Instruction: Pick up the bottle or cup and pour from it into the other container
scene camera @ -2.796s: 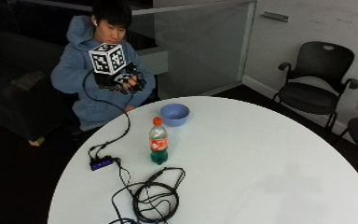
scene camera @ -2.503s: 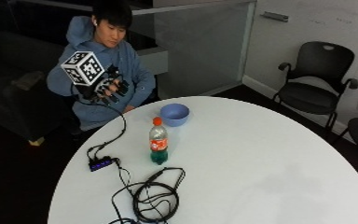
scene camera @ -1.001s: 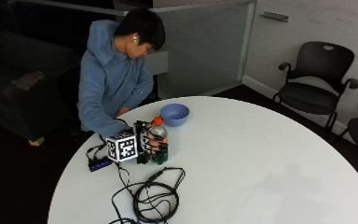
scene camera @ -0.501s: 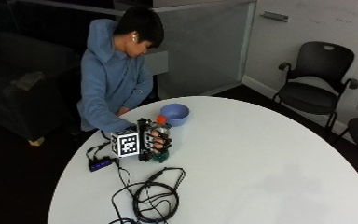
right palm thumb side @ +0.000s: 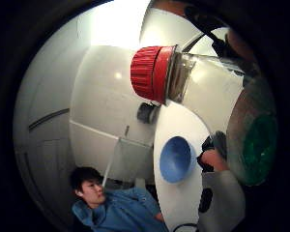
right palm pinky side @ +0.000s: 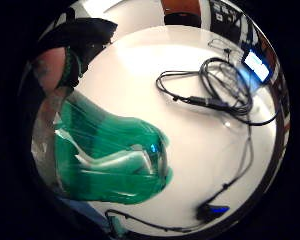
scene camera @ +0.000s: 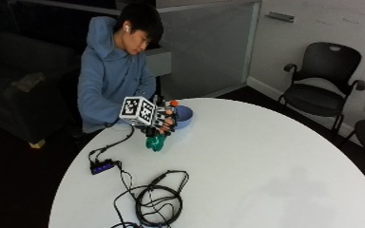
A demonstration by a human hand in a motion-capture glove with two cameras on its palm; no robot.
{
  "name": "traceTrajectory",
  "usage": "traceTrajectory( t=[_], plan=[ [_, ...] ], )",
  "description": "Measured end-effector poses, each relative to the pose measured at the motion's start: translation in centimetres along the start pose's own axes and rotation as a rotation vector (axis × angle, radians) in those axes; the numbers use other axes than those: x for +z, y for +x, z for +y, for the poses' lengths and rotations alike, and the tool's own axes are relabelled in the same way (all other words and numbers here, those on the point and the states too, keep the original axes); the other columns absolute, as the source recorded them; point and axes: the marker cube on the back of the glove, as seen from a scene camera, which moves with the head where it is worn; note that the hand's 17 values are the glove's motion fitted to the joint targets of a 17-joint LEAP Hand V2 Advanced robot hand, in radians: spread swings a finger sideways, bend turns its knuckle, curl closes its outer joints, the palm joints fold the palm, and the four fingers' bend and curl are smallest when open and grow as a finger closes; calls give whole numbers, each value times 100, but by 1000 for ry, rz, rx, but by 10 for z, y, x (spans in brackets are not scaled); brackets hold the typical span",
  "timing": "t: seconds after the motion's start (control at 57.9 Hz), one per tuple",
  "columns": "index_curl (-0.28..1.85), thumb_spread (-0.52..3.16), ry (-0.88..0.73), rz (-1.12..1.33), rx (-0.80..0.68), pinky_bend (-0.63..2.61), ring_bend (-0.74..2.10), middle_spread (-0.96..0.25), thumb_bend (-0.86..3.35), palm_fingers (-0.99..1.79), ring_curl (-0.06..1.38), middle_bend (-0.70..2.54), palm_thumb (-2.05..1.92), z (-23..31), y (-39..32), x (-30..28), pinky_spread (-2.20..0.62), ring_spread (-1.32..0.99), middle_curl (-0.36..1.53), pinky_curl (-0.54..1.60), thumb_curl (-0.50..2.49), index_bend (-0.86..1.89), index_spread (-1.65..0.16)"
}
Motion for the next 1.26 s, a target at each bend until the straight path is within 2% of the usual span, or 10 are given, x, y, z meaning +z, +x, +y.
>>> traceTrajectory(
  t=[0.449,0.535,0.621,0.708,0.777,0.811,0.967,1.07,1.174,1.26],
  plan=[
    [30,46,-372,729,-237,20,46,-1,-3,99,42,28,106,-5,-89,9,0,-12,48,37,69,12,-15],
    [29,48,-451,900,-352,20,45,-2,-3,99,42,27,106,-6,-93,11,-1,-12,48,37,69,12,-15],
    [29,50,-447,960,-267,20,45,-2,-3,99,42,27,105,-4,-106,25,-1,-12,48,37,69,12,-16],
    [29,51,-495,1013,-286,19,45,-2,-3,99,43,26,105,0,-118,39,-1,-12,48,37,69,12,-16],
    [29,51,-509,960,-253,19,45,-2,-3,99,43,26,105,5,-129,52,-1,-12,48,37,69,12,-17],
    [29,51,-545,946,-292,19,45,-2,-3,99,43,26,105,8,-133,55,-1,-12,48,37,70,12,-17],
    [29,53,-578,1181,-448,19,44,-3,-3,99,43,25,104,5,-119,54,-2,-12,48,37,70,12,-17],
    [29,54,-520,1112,-284,19,44,-3,-3,98,43,25,104,9,-129,70,-2,-12,48,37,70,12,-18],
    [29,54,-524,1001,-218,19,44,-3,-3,98,43,24,104,11,-136,77,-2,-12,48,37,70,12,-18],
    [29,54,-499,1031,-183,19,44,-3,-3,98,43,24,104,8,-133,76,-2,-12,48,37,70,12,-18]
  ],
)
